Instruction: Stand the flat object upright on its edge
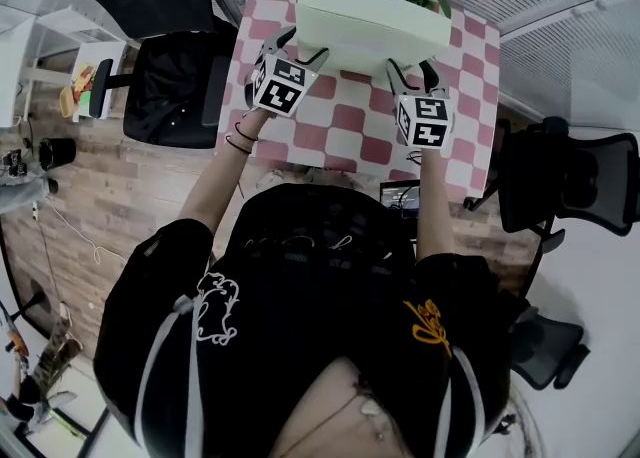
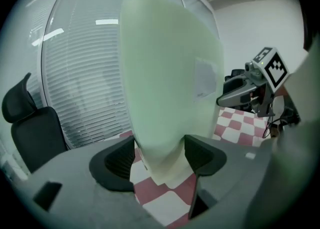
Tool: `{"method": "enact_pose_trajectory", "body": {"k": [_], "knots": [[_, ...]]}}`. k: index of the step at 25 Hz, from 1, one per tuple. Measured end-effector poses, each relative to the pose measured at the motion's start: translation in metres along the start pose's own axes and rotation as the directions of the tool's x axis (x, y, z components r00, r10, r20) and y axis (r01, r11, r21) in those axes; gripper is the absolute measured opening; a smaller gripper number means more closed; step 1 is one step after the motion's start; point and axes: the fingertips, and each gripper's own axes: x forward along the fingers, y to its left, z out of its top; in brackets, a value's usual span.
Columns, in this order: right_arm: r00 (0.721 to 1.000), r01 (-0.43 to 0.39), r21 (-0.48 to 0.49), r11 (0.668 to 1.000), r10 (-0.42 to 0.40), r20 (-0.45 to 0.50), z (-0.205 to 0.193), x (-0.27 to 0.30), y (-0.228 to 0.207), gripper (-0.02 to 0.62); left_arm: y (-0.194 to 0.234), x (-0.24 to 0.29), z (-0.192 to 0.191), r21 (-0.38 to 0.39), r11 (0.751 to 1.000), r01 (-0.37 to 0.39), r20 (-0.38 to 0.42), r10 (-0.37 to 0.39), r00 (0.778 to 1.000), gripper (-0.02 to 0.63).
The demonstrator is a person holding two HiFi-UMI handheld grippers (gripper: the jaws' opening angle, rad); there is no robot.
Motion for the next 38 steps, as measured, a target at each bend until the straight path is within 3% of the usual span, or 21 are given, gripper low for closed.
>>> {"method": "enact_pose_trajectory", "body": {"k": [5,15,38], "knots": [[0.999,0.03,-0.02,0.999,-0.031,-0.041,-0.012,0.006,-0.002,0.264,0.0,0.011,-0.008,0.049,0.997,-0.052,-0.02,0.053,0.998,0.316],[0.999,0.012,-0.049,0.999,-0.014,-0.044,-0.006,0.021,-0.003,0.264,0.008,0.024,-0.019,-0.035,0.999,-0.013,-0.054,0.011,0.998,0.314],[0.999,0.024,0.026,0.999,-0.023,-0.039,0.0,0.038,-0.015,0.264,0.011,0.017,-0.007,-0.023,0.993,0.118,-0.003,-0.118,0.993,0.316]]}}
